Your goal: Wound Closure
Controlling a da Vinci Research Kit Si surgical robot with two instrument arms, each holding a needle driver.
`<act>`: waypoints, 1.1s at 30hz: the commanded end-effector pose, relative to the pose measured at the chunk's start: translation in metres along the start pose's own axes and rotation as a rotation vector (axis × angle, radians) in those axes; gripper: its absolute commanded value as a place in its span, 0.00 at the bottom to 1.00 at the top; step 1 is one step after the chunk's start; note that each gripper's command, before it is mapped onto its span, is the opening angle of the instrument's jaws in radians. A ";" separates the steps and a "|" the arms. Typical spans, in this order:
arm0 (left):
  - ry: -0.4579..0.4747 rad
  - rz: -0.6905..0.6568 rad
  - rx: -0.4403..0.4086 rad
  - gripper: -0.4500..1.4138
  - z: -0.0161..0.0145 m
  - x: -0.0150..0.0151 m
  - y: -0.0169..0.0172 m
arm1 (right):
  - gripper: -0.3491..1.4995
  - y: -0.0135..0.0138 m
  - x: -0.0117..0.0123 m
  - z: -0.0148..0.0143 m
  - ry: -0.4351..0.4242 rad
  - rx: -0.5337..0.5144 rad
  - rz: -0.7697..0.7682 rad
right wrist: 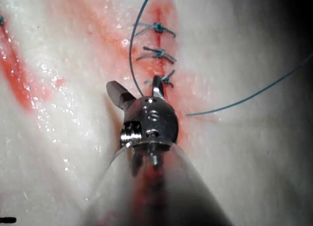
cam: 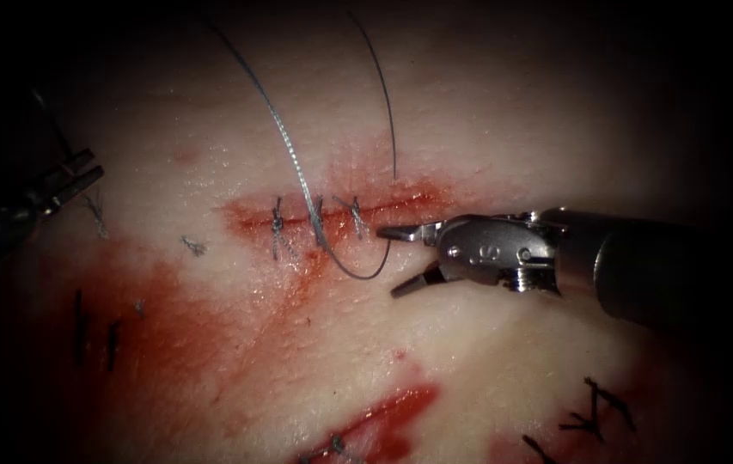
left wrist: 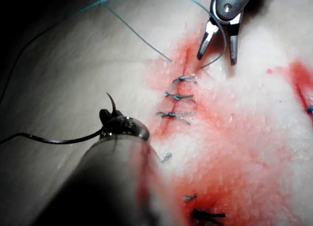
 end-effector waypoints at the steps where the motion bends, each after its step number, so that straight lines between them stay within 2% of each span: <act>1: 0.004 0.002 0.003 0.00 0.0009 0.0002 -0.0002 | 0.87 0.0009 -0.0004 0.0016 0.003 -0.004 -0.003; 3: 0.004 0.002 0.004 0.00 0.0011 0.0002 -0.0001 | 0.87 0.0010 -0.0008 0.0024 0.004 -0.006 -0.005; 4: 0.004 0.002 0.005 0.00 0.0011 0.0001 -0.0001 | 0.83 0.0010 -0.0011 0.0028 0.005 -0.007 -0.002; 5: 0.004 0.002 0.005 0.00 0.0012 0.0001 -0.0001 | 0.74 0.0009 -0.0013 0.0030 0.009 -0.004 -0.005; 6: 0.004 0.002 0.006 0.00 0.0012 0.0001 0.0000 | 0.59 0.0005 -0.0016 0.0033 0.017 0.003 -0.005; 7: 0.002 0.002 0.008 0.00 0.0013 0.0001 0.0000 | 0.24 0.0002 -0.0018 0.0034 0.021 0.016 -0.011; 8: 0.001 0.002 0.009 0.00 0.0013 0.0001 0.0001 | 0.00 -0.0001 -0.0020 0.0034 0.024 0.027 -0.016; 15: 0.015 0.002 0.002 0.00 0.0017 0.0002 0.0002 | 0.00 -0.0018 -0.0016 0.0024 -0.002 0.085 -0.016; 23: 0.022 0.002 0.002 0.00 0.0019 0.0001 0.0006 | 0.00 -0.0055 0.0019 0.0002 0.013 0.124 -0.019; 33: 0.025 0.002 0.001 0.00 0.0019 0.0002 0.0007 | 0.00 -0.0079 0.0053 -0.0012 0.016 0.146 -0.016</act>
